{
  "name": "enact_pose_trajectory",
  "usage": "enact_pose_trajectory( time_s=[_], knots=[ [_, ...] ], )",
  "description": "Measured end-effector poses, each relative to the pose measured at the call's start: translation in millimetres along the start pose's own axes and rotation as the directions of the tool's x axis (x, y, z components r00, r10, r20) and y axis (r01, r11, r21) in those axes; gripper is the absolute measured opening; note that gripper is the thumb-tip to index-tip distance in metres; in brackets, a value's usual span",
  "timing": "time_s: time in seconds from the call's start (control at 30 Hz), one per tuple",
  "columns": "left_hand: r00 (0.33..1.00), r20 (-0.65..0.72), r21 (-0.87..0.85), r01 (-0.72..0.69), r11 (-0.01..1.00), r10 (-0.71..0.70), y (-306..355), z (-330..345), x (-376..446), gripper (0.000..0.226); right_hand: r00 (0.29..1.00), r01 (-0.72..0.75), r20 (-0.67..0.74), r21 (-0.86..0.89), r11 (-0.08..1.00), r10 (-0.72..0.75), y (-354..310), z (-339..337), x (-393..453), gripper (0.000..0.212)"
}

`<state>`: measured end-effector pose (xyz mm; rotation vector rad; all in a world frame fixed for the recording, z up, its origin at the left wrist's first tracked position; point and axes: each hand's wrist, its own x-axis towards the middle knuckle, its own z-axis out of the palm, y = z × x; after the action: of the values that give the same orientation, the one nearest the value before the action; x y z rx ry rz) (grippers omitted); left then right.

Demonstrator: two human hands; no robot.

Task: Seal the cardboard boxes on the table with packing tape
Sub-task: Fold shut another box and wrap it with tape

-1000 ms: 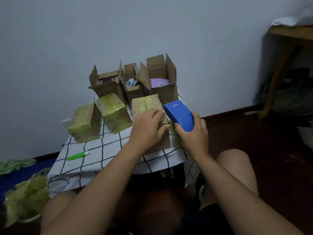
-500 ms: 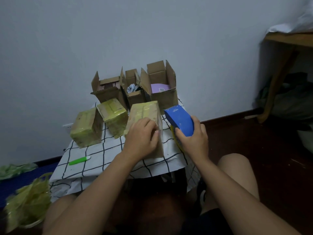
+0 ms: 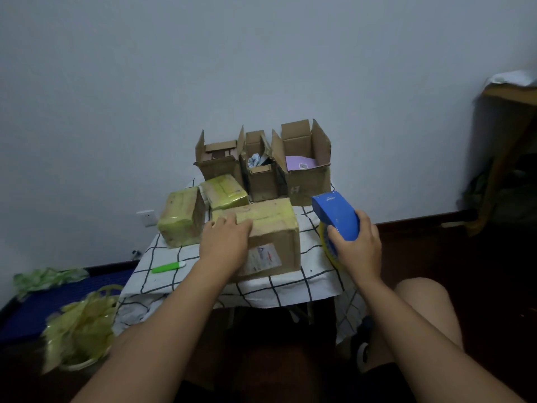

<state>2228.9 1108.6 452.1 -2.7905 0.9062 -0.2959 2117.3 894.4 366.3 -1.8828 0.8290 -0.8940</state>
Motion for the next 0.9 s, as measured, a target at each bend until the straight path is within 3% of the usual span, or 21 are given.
enact_pose_trajectory(
  time_s=[0.07,0.13,0.23,0.47,0.57,0.73,0.9],
  knots=[
    [1.0,-0.021,-0.123,-0.004,0.992,0.002,2,3,2,0.062,1.0,0.0,-0.003,-0.003,1.0,0.0,-2,1,0,0.061],
    [0.985,-0.126,-0.318,-0.153,0.936,0.118,17,5,4,0.064,1.0,0.001,-0.007,-0.009,1.0,-0.001,-2,1,1,0.061],
    [0.936,-0.251,-0.359,-0.327,0.874,0.247,40,7,12,0.052,1.0,0.002,-0.011,-0.028,1.0,-0.003,-2,2,2,0.061],
    [0.934,-0.255,-0.271,-0.319,0.908,0.252,51,9,27,0.028,1.0,0.006,-0.003,-0.02,1.0,-0.006,3,2,2,0.061],
    [0.94,-0.271,-0.336,-0.294,0.895,0.208,51,12,21,0.027,1.0,0.016,-0.002,-0.008,1.0,-0.016,4,2,2,0.061],
    [0.974,-0.225,-0.524,-0.103,0.845,-0.021,63,10,24,0.04,1.0,0.023,-0.001,0.001,1.0,-0.023,7,2,3,0.062],
    [0.972,-0.225,-0.586,-0.083,0.806,-0.063,68,11,23,0.028,1.0,0.029,-0.012,-0.005,1.0,-0.029,8,2,2,0.063]
  ],
)
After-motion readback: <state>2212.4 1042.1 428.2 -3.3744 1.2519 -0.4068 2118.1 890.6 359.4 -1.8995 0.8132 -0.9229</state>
